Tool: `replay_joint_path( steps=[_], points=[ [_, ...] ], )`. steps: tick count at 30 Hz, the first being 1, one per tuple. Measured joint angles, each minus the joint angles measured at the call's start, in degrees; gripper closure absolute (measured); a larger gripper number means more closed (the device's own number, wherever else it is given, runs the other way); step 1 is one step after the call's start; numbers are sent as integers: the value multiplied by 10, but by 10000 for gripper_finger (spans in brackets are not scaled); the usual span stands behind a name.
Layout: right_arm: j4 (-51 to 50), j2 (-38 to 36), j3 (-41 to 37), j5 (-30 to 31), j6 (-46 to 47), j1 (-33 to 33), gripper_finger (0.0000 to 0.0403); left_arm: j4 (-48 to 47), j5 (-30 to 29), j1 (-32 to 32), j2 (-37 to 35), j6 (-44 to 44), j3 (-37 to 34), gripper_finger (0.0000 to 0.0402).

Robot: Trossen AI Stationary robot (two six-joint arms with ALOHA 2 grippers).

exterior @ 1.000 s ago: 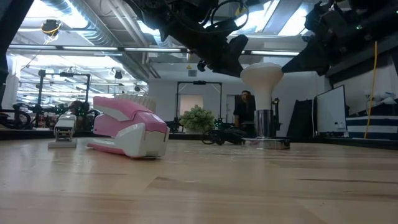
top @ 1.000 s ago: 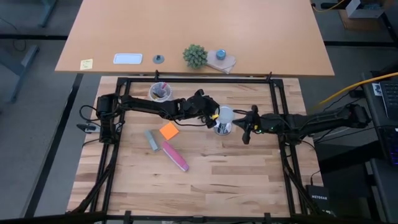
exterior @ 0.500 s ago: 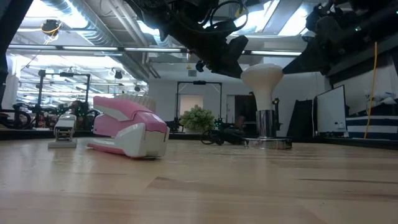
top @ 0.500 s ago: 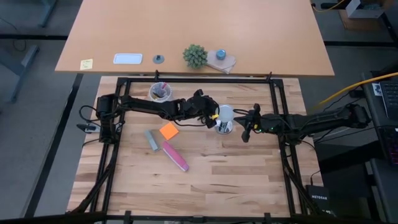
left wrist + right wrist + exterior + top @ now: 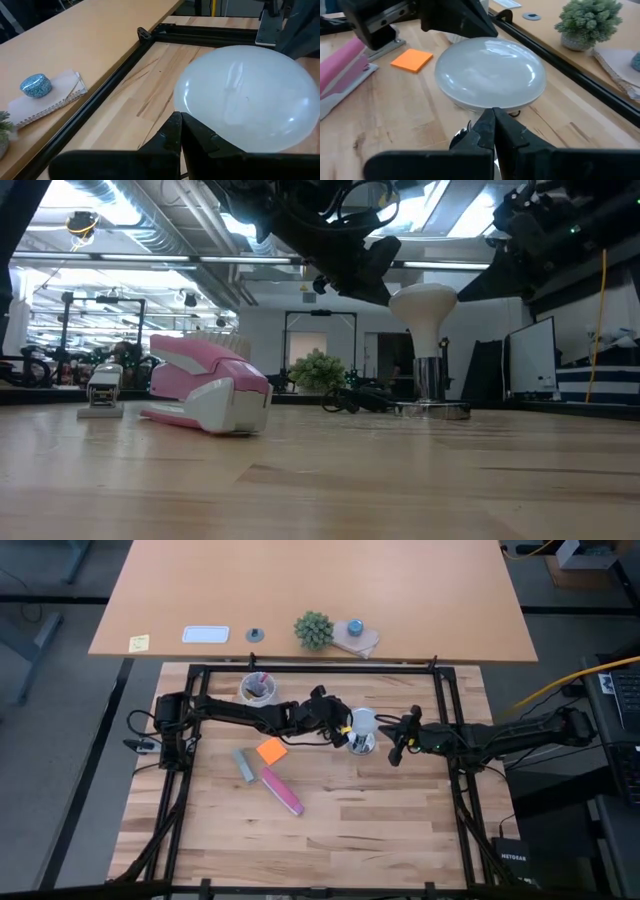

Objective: Screw lightbulb
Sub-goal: Remove the lightbulb from the lamp

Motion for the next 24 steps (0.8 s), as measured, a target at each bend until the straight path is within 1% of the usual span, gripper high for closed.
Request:
replay_joint_path(
  steps=[3,7,13,18,24],
  points=[
    [-4,0,0,3,2,0,400,-4,-3,-1,0,-3,0,402],
    [-9,0,0,29,11,-1,400,-11,-6,-3,0,-7,0,402],
    [-16,0,0,49,11,-1,400,-14,-19,-12,0,-5,0,402],
    [-21,2,-1,74,12,-2,400,-12,-7,-22,0,-4,0,402],
    [-13,4,-1,76,12,-2,400,-9,-6,-35,1,-4,0,402]
  ],
)
